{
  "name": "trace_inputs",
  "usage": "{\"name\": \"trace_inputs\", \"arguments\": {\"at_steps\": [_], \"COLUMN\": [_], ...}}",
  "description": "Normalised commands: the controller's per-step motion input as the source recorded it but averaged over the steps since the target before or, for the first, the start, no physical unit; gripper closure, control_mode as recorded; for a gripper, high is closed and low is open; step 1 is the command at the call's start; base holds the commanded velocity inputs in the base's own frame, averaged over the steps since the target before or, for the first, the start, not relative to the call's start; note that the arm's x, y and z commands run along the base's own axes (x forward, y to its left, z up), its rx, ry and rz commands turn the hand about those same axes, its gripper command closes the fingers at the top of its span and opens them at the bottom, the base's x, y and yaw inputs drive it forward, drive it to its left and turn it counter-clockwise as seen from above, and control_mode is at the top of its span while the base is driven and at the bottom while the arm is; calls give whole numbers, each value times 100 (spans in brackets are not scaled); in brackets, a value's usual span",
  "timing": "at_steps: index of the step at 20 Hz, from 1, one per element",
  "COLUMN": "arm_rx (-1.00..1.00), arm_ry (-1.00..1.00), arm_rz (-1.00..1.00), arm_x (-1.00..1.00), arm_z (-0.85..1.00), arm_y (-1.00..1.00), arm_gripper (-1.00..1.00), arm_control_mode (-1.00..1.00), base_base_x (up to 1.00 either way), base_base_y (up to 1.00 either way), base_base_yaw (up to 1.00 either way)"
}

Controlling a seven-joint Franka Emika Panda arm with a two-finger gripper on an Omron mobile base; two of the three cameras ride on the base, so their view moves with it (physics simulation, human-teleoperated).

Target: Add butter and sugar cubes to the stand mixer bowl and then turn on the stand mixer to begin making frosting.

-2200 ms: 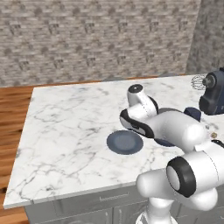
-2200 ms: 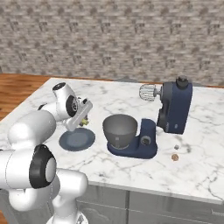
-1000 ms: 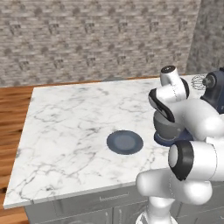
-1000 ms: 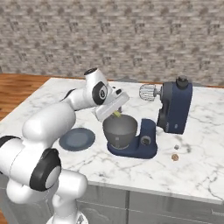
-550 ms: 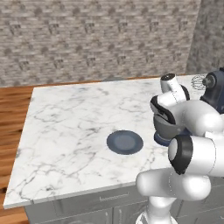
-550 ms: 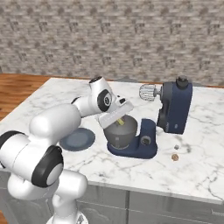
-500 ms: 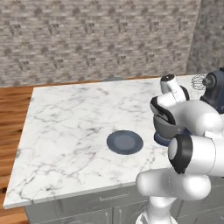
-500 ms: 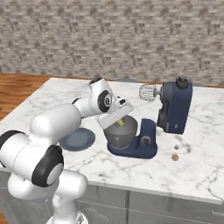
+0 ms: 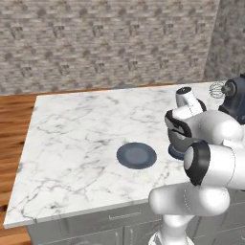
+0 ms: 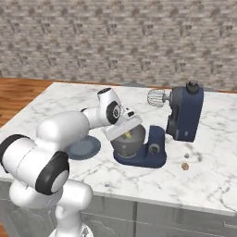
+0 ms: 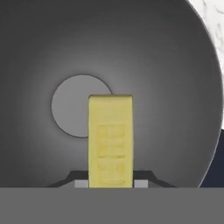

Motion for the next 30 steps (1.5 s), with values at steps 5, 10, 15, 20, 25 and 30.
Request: {"name": "trace_inputs", "arguments": {"at_steps": [5,10,15,20,25,30], "arm_rx": [4,2,0,-3,-1,2], "arm_ry": [0,-2,-9,-16,-8,-4], "arm_rz": [-1,0,0,0,-5,-16], "arm_x": [0,-3,-10,-19,-39,-78], "arm_z": [-31,-14,4,47,40,-6], "arm_y": [-1,0,8,37,35,-13], "arm_gripper": [-100,-100,-100,-100,-100,-100], "arm_control_mode": [-100,-100,-100,-100,-100,-100], "base_base_x": [0,0,0,0,0,0], "base_base_y": [0,0,0,0,0,0], "base_base_yaw": [0,0,0,0,0,0]}}
